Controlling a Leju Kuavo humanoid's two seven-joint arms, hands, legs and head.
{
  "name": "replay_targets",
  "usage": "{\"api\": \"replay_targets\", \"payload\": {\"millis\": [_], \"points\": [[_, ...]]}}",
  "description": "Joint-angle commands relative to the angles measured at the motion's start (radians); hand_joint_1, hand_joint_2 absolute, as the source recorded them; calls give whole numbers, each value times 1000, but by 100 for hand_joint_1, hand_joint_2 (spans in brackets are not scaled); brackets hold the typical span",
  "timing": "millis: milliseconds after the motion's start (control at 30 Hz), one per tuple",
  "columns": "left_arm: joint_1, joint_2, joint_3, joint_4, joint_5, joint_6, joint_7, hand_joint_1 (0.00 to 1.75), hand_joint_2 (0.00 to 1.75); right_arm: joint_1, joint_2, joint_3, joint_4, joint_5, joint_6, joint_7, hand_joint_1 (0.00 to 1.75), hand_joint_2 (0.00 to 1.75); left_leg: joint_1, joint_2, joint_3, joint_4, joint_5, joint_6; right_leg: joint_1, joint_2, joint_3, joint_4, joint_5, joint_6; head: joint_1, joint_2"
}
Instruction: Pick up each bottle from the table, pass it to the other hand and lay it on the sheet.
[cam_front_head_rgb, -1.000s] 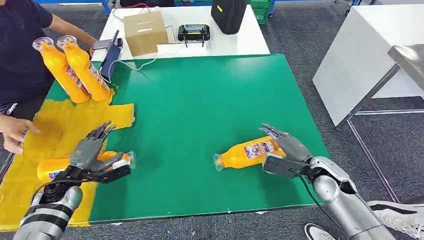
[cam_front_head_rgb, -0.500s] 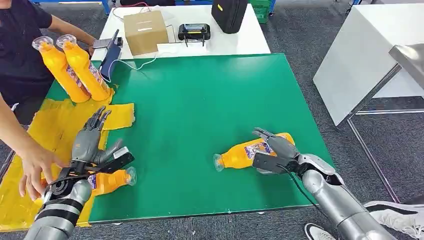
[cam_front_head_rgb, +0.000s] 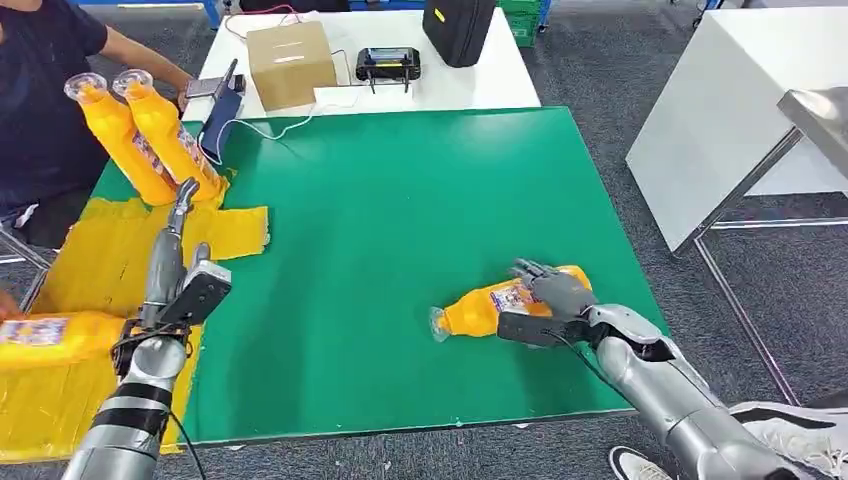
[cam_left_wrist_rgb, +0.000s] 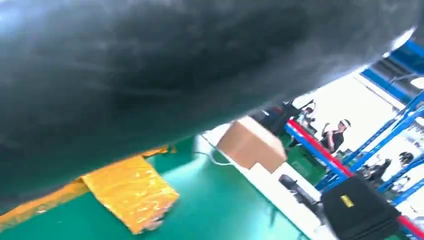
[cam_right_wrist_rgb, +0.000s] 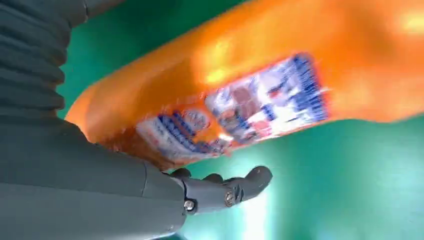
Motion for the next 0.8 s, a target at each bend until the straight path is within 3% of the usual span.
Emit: {"api": "replay_targets", "payload": {"millis": [33, 67, 167, 200, 233, 300, 367, 400, 800], "points": [[-12, -46, 20, -20, 13, -32, 10, 0, 0, -133, -15, 148, 168, 146, 29, 70, 0, 175, 0, -2, 1, 0, -1, 0, 0, 4, 1, 0, 0, -1, 0, 0], [-31, -50, 7, 3, 12, -38, 9, 0, 0, -175, -36, 187, 213, 158, 117, 65, 0, 175, 1, -2, 3, 1, -2, -1, 0, 8, 3, 0, -1, -1, 0, 0], [-110, -69, -22, 106, 36, -35, -2, 0, 0, -213, -131, 269, 260, 137, 272, -7, 0, 175, 0, -4, 0, 1, 0, 0, -1, 1, 0, 1, 0, 0, -1, 0], [-130, -72, -32, 134, 44, -26, -12, 0, 0, -202, -159, 289, 254, 133, 277, -25, 68, 175, 1, -8, 1, 3, -1, 0, -1, 3, 2, 2, -2, -1, 0, 0], [-139, -72, -38, 150, 47, -16, -17, 0, 0, -193, -173, 296, 247, 126, 275, -33, 175, 175, 1, -13, 2, 4, -1, 0, -1, 3, 4, 2, -3, -1, 0, 0], [-147, -66, -52, 165, 64, -7, -22, 0, 0, -167, -202, 318, 219, 97, 276, -38, 175, 175, 2, -18, 1, 2, 1, 2, 0, -7, 7, -1, -2, 0, 0, 0], [-146, -58, -59, 164, 76, -5, -24, 0, 0, -152, -202, 336, 207, 73, 269, -21, 175, 175, 1, -14, 3, 2, 1, 1, -1, -2, 5, -1, -2, 0, -1, 0], [-146, -56, -61, 164, 80, -6, -24, 0, 0, -148, -196, 341, 210, 64, 264, -14, 175, 175, 0, -12, 2, 0, 3, 4, -2, -6, 6, -2, 0, 2, 0, 0], [-138, -54, -71, 159, 95, -5, -23, 0, 0, -147, -141, 346, 265, 20, 217, 0, 175, 175, 0, -10, 4, 1, 3, 4, -1, -3, 7, -3, 2, 2, 0, 0]]}}
